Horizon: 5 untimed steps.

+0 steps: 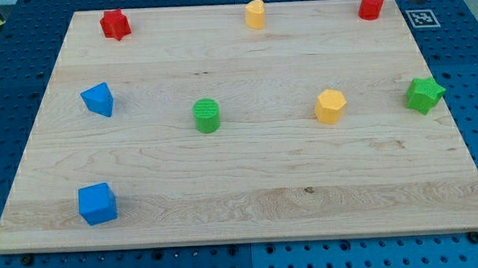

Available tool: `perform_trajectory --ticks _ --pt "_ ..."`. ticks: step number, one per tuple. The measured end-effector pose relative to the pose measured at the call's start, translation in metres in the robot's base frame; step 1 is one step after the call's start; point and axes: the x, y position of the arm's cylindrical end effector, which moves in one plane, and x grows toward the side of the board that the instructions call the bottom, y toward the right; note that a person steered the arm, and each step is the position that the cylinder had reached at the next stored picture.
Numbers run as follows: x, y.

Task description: Move the red circle slightly left and down

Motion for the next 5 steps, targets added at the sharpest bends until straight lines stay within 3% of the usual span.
perform_trajectory --ticks 5 --pt "0.035 0.0"
